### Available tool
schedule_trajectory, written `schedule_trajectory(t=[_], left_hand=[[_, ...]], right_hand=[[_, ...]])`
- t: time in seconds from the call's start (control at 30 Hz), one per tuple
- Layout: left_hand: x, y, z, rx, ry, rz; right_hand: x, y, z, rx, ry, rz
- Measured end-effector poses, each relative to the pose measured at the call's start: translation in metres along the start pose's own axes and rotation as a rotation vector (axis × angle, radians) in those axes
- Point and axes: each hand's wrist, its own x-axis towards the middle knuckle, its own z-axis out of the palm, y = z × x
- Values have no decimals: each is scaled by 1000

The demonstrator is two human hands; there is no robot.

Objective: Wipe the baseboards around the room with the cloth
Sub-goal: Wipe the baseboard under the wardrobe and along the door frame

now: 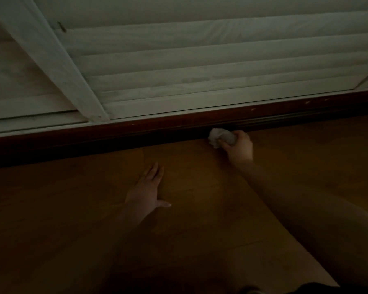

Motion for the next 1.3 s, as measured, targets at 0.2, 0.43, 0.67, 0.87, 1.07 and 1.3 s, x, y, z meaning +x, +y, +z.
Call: schedule_trajectory(t=[0.2,0.43,0.67,0.87,1.07,1.3], left_hand=[[-4,5,-4,17,-5,-3],[-6,5,-6,6,-7,-4],[-2,2,0,5,12,8],[-2,2,-1,-5,6,8],[-3,6,-6,5,-29,-12],[-3,5,-6,32,-31,-12]], right_hand=[[11,21,-35,4,143,161],[-37,-6,0,21,-28,-16],[-55,-60,46,105,-189,-204],[-27,-60,33,155,-131,-145],[1,-11,-23,126,41,-12],[32,29,-72,77,215,211]])
